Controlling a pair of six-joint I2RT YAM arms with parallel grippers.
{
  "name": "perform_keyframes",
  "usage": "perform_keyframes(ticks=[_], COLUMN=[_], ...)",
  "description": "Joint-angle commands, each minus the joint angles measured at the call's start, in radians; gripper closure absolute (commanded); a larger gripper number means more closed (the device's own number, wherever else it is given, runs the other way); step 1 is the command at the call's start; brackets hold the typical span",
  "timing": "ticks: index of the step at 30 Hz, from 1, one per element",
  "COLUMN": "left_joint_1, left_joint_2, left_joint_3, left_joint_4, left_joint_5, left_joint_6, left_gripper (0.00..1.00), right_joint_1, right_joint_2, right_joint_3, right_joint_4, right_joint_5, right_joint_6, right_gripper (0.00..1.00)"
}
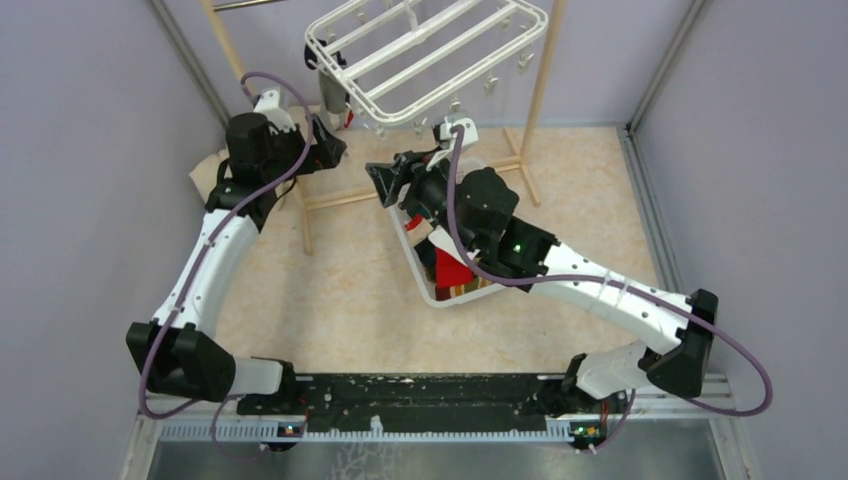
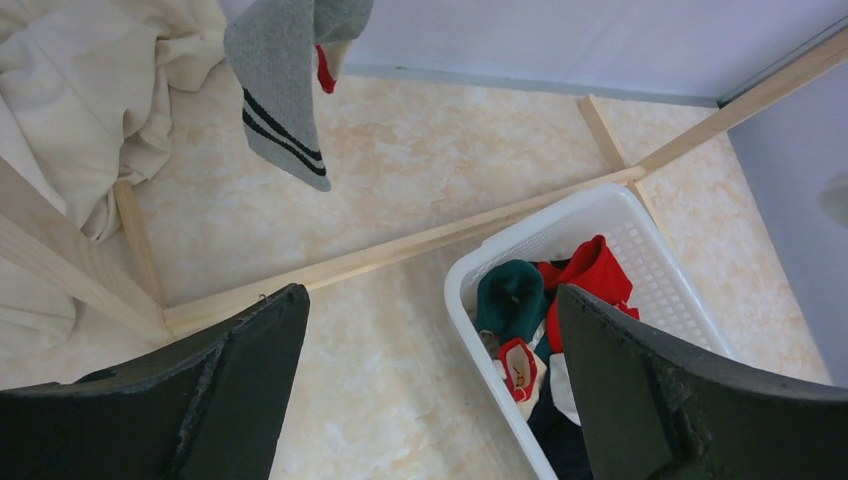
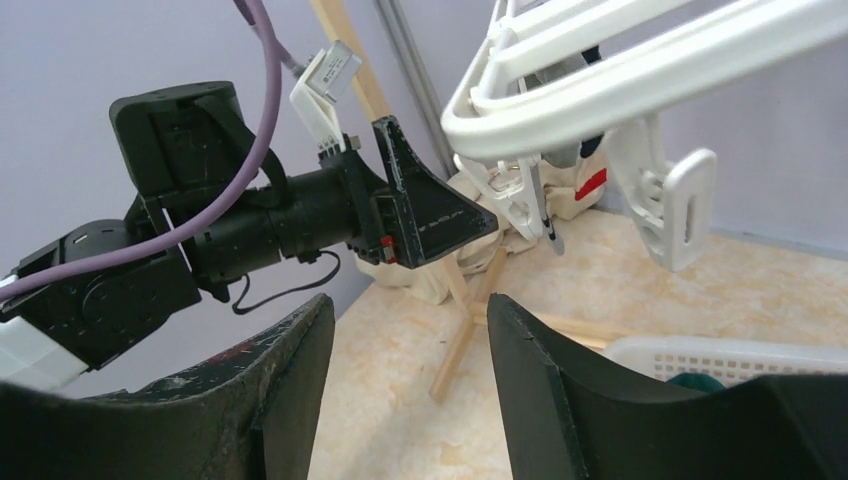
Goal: Remove the socks clipped to the hanger
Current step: Adjust the hanger on the clothesline.
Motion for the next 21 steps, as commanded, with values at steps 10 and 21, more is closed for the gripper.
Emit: perform_keyframes(ticks=[10,21], left_joint_1=[0.021,0.027], left_joint_2=[0.026,0.008], left_joint_3=[0.057,0.032], left_joint_4=[0.084,0.092], left_joint_5=[0.07,0.095], left_joint_6=[-0.004,-0.022], left_gripper=[0.01,0.01], right_joint_1=[0.02,0.019], right_joint_2=[0.161,0.267], right_joint_3=[0.13,0.173], right_joint_4=[0.227,0.401], right_joint_5=[0.212,0.28], right_joint_6=[-0.091,-0.178], right_gripper=[0.33,0.32])
